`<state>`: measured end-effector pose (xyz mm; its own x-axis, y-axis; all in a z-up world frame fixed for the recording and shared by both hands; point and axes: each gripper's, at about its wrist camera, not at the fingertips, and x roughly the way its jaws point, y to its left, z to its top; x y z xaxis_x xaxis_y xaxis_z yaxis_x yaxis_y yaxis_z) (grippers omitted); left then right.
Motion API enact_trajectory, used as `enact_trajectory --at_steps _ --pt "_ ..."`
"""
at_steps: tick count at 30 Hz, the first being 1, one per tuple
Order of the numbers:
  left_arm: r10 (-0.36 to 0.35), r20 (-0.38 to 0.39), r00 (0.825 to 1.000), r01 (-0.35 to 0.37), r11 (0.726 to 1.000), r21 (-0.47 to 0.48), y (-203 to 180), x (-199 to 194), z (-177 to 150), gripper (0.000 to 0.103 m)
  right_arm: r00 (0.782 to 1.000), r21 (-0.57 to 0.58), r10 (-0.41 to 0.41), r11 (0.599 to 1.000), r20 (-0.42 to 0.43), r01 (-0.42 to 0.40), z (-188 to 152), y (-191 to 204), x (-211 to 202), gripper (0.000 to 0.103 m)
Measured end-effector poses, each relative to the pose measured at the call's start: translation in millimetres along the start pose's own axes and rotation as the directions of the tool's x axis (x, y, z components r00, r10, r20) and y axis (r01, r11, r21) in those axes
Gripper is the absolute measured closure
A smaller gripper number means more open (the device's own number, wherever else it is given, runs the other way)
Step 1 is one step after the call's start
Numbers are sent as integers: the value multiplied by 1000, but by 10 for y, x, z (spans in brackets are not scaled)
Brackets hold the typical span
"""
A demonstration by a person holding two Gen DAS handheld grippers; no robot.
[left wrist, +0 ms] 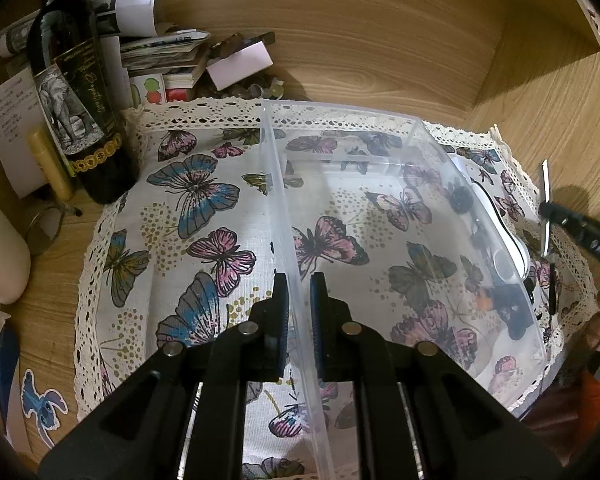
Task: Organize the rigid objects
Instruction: 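Close the right tool on the silver metal tube, then carry the silver tube over the clear box and open the right tool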
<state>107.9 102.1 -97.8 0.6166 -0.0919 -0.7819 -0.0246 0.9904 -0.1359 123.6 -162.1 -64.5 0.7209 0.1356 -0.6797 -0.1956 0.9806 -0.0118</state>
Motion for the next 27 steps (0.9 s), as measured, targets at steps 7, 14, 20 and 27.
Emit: enact_trajectory --at_steps 7,14,20,27 --pt "0 4 1000 0 1000 -1 8 -7 2 93 993 -54 43 998 106 -37 264 293 -257 89" --pt "0 14 1000 -1 1000 1 2 -26 -11 93 978 -125 121 987 169 -100 424 690 -438 89" --pt "-2 21 1000 2 1000 1 0 -48 -8 93 964 -191 196 968 178 -161 498 1038 -478 89" --pt "-9 32 999 9 1000 -2 8 -79 -21 93 954 -194 286 945 91 -265 498 1248 -248 89"
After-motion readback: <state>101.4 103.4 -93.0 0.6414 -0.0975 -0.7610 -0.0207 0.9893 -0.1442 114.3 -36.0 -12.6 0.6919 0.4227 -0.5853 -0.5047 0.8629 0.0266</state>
